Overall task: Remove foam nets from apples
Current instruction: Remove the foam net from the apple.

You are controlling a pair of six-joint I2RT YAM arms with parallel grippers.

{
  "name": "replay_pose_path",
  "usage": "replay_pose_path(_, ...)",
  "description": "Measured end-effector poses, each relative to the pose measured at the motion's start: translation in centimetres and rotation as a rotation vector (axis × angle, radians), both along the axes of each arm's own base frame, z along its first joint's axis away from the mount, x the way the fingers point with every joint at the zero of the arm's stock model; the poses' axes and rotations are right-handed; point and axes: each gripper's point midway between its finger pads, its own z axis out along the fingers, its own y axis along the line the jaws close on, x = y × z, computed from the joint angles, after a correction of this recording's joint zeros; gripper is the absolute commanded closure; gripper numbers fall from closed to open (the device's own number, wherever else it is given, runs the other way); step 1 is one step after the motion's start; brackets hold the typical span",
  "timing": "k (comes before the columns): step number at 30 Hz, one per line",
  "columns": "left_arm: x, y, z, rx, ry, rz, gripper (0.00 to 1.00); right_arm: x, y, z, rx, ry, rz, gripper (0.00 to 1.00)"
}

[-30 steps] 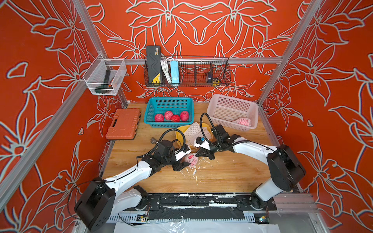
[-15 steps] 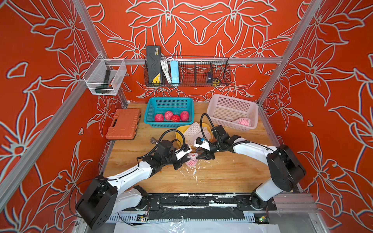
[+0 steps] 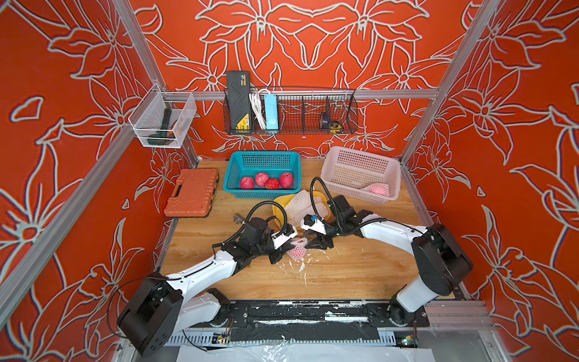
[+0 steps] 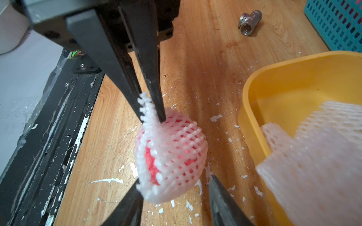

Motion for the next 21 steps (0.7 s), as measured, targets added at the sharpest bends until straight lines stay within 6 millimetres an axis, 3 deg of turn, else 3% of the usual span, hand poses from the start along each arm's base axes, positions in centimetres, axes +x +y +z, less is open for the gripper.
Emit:
replay_pose_path(4, -0.4, 0.3, 0.3, -0.054, -0.042, -0.017, 0.99, -1.0, 1.7, -1.4, -0.007, 0.040, 0.088, 0.13)
replay_pose_path(10, -1.1, 0.3, 0.3, -0.113, -0.084, -0.053, 0.99, -0.9, 2.9, -3.9, -0.025, 0.108, 0.151, 0.24)
replay_pose_path(21, -2.0, 0.9, 0.2, -0.183, -0.139, -0.086, 0.99, -0.3, 5.5, -4.7, -0.031, 0.122, 0.271, 0.39)
